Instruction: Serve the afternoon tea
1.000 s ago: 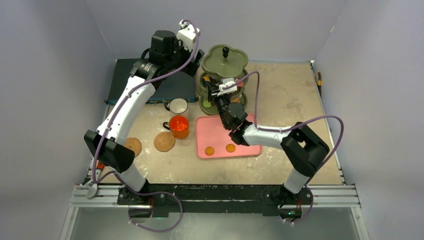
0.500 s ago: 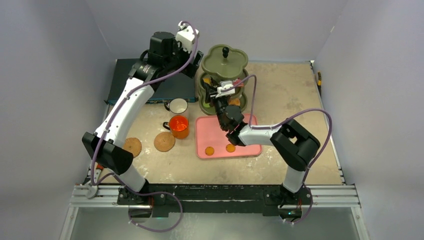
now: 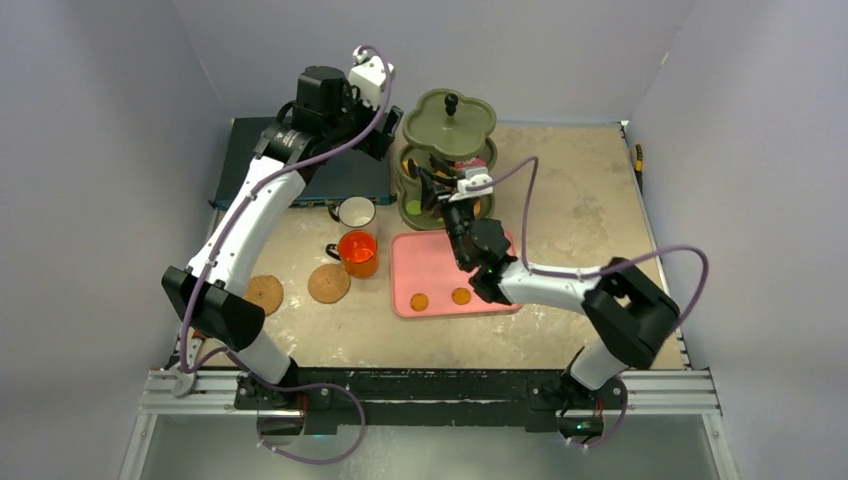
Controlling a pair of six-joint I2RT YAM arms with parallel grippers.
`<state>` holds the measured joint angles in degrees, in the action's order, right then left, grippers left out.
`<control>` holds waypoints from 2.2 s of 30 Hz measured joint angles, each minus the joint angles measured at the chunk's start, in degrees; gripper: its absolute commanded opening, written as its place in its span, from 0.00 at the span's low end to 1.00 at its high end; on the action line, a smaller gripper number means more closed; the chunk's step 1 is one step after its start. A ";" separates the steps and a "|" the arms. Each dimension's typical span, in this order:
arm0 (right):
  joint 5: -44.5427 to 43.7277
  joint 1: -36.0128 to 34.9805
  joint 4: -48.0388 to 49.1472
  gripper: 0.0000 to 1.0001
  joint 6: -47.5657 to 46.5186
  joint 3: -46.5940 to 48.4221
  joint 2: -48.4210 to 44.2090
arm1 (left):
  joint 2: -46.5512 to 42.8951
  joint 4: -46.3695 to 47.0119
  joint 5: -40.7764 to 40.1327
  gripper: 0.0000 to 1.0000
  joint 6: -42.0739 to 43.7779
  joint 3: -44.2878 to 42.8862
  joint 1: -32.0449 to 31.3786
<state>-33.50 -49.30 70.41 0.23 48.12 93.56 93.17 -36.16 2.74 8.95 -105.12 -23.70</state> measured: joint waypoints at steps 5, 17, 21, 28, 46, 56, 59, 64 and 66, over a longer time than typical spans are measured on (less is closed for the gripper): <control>0.39 -4.57 -4.26 0.55 0.68 -6.93 -11.28 | 0.00 -2.60 1.57 0.99 -0.92 -0.55 3.15; 1.81 -20.33 -27.93 0.56 11.04 -23.26 -32.28 | -1.97 -5.75 6.10 0.99 -2.45 2.82 13.46; 2.56 -21.64 -33.20 0.56 13.51 -24.33 -33.24 | -3.61 -7.19 6.47 0.99 -2.40 5.49 13.57; 3.08 -22.75 -35.93 0.56 15.45 -25.14 -31.17 | -5.55 -8.09 7.41 0.99 -2.54 6.62 13.57; 0.81 -23.56 -34.86 0.57 15.67 -25.22 -23.63 | -6.08 -8.61 8.90 0.99 -2.40 6.62 13.57; -0.24 -24.20 -32.57 0.54 16.48 -25.22 -21.44 | -6.08 -9.03 9.07 0.99 -2.38 6.58 13.57; -0.48 -24.20 -32.57 0.52 16.70 -25.22 -21.44 | -6.08 -9.29 9.07 0.99 -2.36 6.49 13.57; -1.38 -24.20 -32.81 0.51 16.70 -25.22 -21.51 | -6.08 -9.38 9.07 0.99 -2.36 6.32 13.57; -1.55 -24.20 -33.29 0.51 16.65 -25.22 -21.79 | -6.08 -9.35 9.07 0.99 -2.36 6.27 13.57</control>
<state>-35.05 -73.49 37.12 16.88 22.90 71.77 87.09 -45.52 11.81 6.59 -98.85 -10.13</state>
